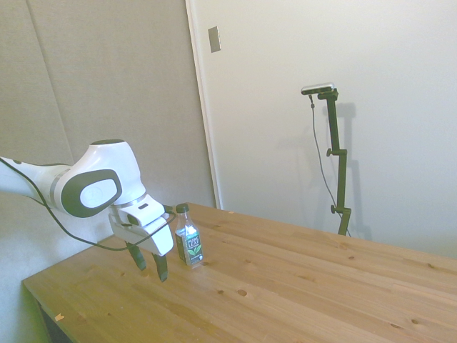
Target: Knock down the bottle
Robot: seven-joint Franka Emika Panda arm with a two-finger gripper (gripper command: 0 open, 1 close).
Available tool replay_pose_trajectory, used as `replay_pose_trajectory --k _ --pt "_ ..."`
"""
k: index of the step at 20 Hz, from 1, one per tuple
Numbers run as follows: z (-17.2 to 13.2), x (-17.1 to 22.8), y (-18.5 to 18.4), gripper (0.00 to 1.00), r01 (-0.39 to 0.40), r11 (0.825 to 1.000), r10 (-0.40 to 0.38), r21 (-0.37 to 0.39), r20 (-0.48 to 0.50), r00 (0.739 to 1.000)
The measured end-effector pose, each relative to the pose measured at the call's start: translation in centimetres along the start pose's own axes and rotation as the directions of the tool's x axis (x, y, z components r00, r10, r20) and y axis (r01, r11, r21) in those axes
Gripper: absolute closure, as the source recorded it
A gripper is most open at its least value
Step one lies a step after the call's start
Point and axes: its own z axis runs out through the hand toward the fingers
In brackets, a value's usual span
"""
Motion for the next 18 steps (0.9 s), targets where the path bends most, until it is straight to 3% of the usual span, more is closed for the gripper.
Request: replay_pose_trajectory --k 3,4,9,18 --pt "-0.1 0.0 -0.2 0.00 -0.005 1.000 0.005 0.003 -0.004 1.000" --pt "-0.3 0.0 -0.5 1.00 -0.016 1.000 0.016 0.006 -0.008 1.000" --pt "-2.3 -1.1 -3.6 1.00 -0.112 0.993 0.113 0.039 -0.028 0.993" --pt "-4.7 -2.2 -12.0 1.00 -0.282 0.956 0.285 0.085 -0.024 0.958"
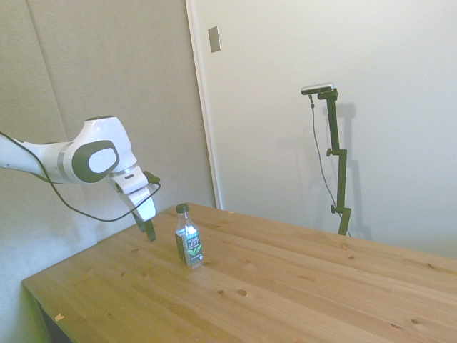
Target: Knock down the bottle
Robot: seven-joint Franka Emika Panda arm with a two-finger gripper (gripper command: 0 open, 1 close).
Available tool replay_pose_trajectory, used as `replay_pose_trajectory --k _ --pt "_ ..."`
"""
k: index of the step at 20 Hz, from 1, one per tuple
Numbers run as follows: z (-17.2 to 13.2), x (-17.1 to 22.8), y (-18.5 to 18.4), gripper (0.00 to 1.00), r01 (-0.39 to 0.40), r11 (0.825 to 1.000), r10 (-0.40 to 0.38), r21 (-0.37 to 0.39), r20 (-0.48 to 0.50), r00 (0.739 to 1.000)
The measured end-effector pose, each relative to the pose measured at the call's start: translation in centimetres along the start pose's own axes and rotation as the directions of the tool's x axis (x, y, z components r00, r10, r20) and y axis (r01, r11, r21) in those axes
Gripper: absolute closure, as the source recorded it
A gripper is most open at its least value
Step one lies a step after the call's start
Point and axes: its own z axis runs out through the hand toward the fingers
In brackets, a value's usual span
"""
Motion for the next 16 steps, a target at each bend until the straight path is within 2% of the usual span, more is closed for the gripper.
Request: replay_pose_trajectory --k 8,16 --pt "0.2 1.1 -4.4 1.00 -0.110 0.994 0.110 -0.026 -0.030 0.994" --pt "0.6 2.7 -6.0 1.00 -0.139 0.990 0.138 -0.026 -0.044 0.990"
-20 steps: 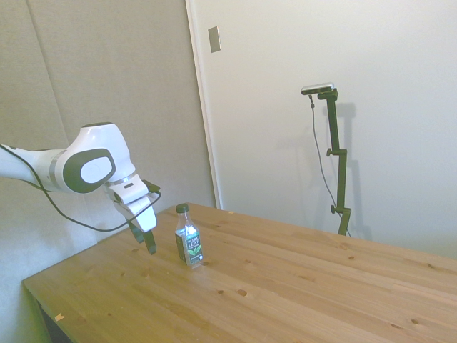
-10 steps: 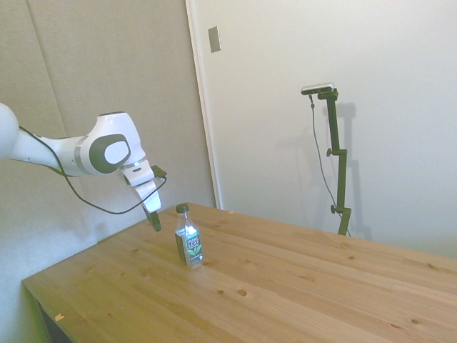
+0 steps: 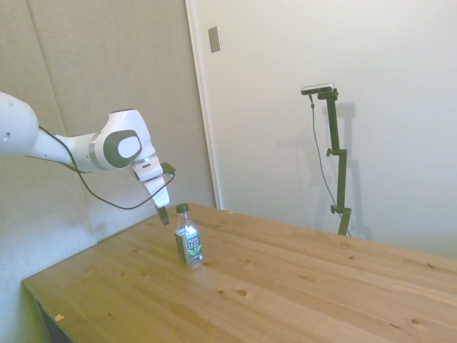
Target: Knock down the bottle
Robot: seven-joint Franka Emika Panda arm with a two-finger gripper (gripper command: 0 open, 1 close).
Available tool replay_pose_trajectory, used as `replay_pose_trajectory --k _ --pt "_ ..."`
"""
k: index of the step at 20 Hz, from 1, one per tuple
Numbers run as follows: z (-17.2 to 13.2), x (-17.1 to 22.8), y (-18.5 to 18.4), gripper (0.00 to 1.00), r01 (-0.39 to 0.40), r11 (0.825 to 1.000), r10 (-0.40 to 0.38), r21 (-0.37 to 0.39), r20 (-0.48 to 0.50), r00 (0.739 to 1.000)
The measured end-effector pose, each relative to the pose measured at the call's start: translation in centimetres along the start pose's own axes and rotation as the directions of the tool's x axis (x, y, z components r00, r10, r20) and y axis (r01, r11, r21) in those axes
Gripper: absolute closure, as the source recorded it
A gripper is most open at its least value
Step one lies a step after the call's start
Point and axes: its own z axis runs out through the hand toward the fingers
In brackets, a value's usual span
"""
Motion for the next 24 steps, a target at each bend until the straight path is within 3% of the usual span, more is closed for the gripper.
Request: replay_pose_trajectory --k 12,20,24 --pt "0.2 4.3 -4.9 1.00 -0.076 0.997 0.077 0.027 -0.031 0.997" --pt "4.5 7.4 -9.8 1.00 -0.107 0.994 0.108 0.019 -0.042 0.993" --pt "4.5 7.1 -11.1 1.00 -0.095 0.995 0.097 0.037 -0.046 0.994"
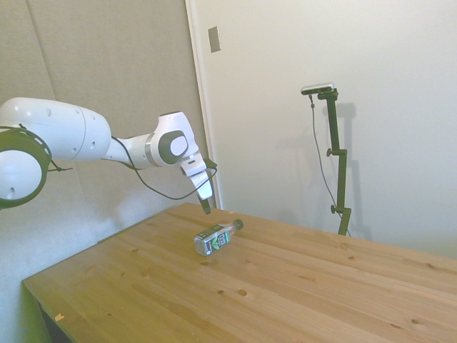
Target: Knock down the bottle
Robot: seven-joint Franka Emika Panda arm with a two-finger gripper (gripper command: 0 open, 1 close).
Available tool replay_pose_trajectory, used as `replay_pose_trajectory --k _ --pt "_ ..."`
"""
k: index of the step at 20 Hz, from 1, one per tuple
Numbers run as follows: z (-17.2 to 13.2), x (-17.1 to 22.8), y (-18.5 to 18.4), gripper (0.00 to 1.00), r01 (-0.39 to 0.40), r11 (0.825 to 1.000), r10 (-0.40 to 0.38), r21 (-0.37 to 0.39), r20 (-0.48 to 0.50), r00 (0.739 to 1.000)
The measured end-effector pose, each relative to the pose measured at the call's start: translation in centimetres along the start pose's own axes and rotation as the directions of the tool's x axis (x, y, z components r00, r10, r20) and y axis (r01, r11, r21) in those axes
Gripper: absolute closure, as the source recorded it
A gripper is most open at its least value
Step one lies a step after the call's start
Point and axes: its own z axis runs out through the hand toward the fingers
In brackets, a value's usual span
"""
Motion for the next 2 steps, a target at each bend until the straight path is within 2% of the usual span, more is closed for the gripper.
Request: replay_pose_trajectory --k 2 --pt "-0.20 0.17 -0.19 1.00 0.008 1.000 -0.008 0.008 -0.002 1.000"
